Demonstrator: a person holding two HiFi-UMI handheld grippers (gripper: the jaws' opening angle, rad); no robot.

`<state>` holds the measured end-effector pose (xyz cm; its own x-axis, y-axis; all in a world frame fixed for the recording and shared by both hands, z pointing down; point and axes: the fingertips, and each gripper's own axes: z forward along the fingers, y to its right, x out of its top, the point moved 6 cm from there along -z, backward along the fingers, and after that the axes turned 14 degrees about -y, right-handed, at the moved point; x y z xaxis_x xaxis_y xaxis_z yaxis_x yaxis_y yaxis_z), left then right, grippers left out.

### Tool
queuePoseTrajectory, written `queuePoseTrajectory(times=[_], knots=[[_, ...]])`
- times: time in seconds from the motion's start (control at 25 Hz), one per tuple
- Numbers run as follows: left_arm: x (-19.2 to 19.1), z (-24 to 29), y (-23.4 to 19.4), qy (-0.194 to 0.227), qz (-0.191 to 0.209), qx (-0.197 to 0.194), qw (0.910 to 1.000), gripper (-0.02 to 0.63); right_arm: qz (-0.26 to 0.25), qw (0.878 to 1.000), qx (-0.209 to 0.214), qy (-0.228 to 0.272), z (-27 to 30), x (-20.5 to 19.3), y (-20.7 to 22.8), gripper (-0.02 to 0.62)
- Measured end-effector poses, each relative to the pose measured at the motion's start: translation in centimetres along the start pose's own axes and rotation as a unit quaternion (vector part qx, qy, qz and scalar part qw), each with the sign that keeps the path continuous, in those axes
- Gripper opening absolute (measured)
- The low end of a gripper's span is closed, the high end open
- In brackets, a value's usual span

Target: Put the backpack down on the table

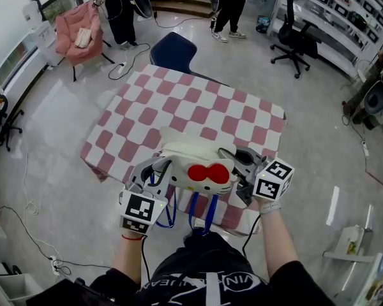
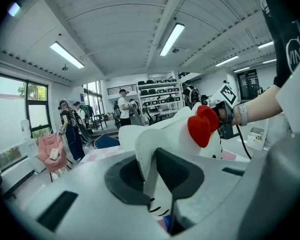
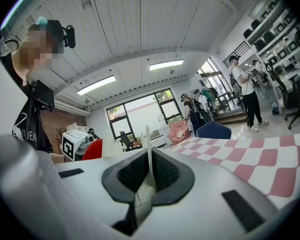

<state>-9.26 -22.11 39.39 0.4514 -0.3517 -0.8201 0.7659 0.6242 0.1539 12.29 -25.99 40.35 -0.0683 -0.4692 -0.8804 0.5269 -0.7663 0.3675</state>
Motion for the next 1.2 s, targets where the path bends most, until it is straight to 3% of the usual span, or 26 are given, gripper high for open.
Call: queuePoseTrajectory(times=[1.2], knots=[[0.9, 9.4, -4.5, -0.041, -0.031, 0.016, 0.9986, 0.058, 0.003, 1.0, 0.011, -0.007, 5.4, 1.5, 10.4, 0.011]])
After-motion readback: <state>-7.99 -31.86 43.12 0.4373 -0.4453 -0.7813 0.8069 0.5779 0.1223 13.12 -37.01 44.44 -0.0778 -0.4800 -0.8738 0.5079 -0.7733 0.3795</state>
